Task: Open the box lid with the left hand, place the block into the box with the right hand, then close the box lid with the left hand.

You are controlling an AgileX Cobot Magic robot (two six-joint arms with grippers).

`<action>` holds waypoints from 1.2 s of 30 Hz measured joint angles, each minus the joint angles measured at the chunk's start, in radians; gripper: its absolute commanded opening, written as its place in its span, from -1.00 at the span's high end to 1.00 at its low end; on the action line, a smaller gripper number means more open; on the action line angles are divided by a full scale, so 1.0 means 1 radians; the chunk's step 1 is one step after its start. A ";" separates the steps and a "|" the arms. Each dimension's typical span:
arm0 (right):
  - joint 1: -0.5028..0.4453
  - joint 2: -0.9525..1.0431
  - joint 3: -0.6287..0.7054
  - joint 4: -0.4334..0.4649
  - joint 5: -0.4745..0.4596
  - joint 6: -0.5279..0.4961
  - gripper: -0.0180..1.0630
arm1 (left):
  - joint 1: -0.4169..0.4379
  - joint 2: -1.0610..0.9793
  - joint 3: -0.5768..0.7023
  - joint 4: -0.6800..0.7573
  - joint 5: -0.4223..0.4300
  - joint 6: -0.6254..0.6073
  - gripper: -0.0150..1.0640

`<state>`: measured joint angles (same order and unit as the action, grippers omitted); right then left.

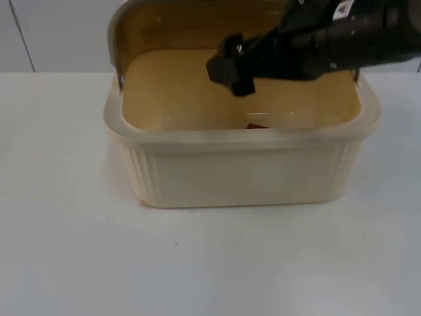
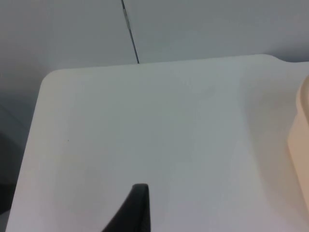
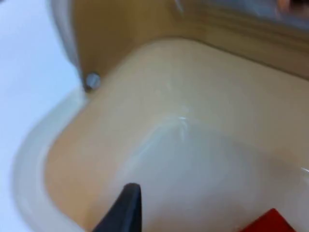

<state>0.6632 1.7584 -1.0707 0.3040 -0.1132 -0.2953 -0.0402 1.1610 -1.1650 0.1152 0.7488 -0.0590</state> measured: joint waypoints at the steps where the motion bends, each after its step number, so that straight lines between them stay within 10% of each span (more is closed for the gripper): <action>1: 0.002 -0.024 0.000 0.000 0.018 0.000 -0.88 | 0.000 0.000 0.000 0.002 0.000 0.000 -0.97; 21: 0.005 -0.508 -0.098 -0.072 0.402 -0.002 -0.88 | 0.000 0.002 0.000 0.002 0.000 0.000 -0.97; 30: -0.001 -0.543 -0.404 -0.567 0.590 0.324 -0.88 | 0.000 0.003 0.000 0.002 0.000 0.000 -0.97; 36: -0.145 -0.546 -0.534 -0.643 0.625 0.401 -0.88 | 0.000 0.003 0.000 0.002 0.000 0.000 -0.97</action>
<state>0.5181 1.2128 -1.6043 -0.3393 0.5122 0.1053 -0.0402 1.1640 -1.1650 0.1170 0.7488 -0.0590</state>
